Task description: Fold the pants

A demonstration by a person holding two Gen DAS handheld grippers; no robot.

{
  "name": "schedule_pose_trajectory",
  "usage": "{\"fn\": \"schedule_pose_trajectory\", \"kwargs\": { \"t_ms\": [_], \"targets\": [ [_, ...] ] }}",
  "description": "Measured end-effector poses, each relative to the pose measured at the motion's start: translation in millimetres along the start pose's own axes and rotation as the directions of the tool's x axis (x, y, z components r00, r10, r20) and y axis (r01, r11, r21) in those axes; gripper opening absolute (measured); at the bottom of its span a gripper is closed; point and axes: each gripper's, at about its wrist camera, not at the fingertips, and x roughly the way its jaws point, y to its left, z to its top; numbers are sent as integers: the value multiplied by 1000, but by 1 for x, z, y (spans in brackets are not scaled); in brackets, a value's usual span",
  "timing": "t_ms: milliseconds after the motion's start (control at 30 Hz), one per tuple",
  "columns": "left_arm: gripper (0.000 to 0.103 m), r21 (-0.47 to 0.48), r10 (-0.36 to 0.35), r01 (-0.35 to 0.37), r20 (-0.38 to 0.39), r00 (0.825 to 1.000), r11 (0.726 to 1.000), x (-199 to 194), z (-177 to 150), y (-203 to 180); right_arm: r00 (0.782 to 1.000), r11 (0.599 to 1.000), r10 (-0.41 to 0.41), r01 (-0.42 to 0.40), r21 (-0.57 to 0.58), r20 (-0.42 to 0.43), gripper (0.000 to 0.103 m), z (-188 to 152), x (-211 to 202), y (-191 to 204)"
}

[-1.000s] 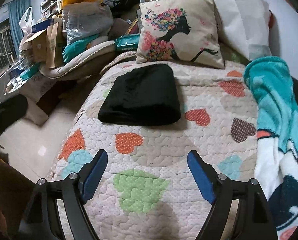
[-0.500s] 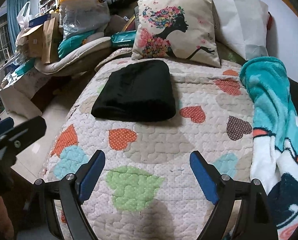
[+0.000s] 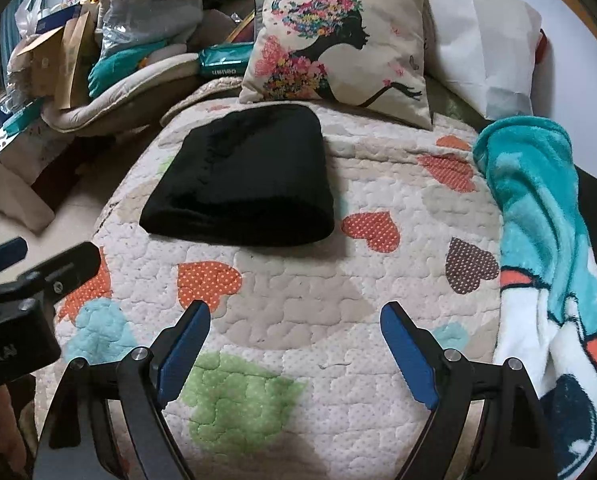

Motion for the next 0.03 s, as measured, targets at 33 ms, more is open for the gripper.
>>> {"fn": "schedule_pose_trajectory", "kwargs": {
  "t_ms": [33],
  "targets": [
    [103,-6,2,-2,-14,1000,1000,6,-2,2,1000,1000,-2,2,-4,-9,91,-1,3,1]
  ]
}}
